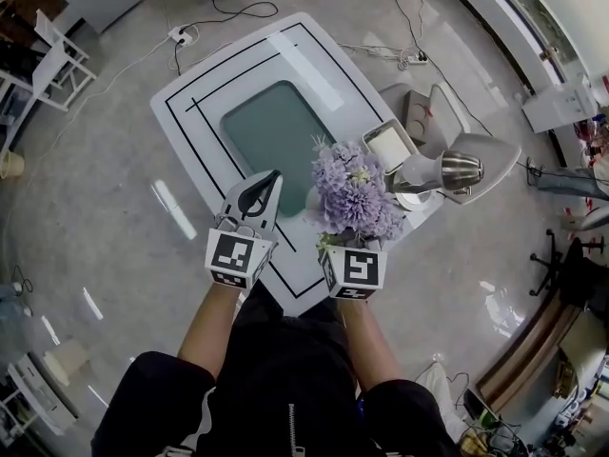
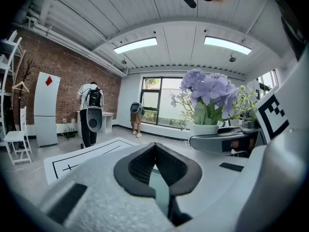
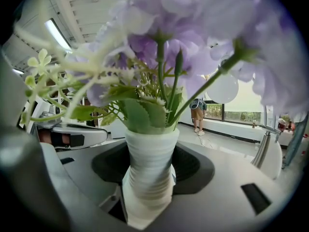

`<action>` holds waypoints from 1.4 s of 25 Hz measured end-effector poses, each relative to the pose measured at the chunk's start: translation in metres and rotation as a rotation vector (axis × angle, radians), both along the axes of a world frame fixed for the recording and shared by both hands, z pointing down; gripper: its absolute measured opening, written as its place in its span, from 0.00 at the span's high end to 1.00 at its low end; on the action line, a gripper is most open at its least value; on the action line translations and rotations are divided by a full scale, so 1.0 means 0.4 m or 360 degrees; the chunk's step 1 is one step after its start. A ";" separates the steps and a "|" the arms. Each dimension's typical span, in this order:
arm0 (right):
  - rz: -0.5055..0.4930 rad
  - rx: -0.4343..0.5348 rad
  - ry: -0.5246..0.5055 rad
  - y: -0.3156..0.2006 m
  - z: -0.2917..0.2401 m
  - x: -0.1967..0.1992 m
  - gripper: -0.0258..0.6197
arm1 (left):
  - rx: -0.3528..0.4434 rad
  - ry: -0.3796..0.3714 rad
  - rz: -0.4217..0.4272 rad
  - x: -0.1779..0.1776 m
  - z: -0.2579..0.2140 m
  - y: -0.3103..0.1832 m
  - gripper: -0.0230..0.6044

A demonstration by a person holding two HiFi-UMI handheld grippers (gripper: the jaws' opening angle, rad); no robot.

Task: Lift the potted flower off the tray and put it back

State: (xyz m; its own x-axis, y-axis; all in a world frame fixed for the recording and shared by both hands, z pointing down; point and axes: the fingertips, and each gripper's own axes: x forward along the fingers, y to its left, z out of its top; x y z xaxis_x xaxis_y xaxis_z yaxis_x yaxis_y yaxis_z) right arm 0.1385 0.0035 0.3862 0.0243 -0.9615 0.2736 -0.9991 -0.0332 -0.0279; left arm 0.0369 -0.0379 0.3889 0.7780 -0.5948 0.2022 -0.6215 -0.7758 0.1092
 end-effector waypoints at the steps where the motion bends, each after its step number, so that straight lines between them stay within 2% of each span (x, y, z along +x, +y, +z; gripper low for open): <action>1: -0.0001 -0.0003 0.0000 -0.001 0.002 -0.002 0.58 | -0.0008 0.0001 -0.0001 -0.002 0.003 0.000 0.96; 10: -0.0044 -0.0007 0.0005 -0.037 0.025 -0.016 0.58 | -0.0055 -0.0015 -0.0025 -0.030 0.034 -0.011 0.96; 20: -0.0204 0.0056 0.0036 -0.133 0.079 -0.070 0.58 | -0.0069 -0.0037 -0.0112 -0.115 0.071 -0.047 0.96; 24: -0.0252 0.0046 0.0050 -0.195 0.094 -0.084 0.58 | -0.0118 -0.0070 -0.0165 -0.149 0.088 -0.066 0.96; 29: -0.0312 0.0036 0.0089 -0.338 0.096 -0.162 0.58 | -0.0160 -0.0082 -0.0236 -0.248 0.094 -0.165 0.96; 35: -0.0342 0.0049 0.0071 -0.324 0.118 -0.155 0.58 | -0.0163 -0.0091 -0.0294 -0.255 0.122 -0.130 0.96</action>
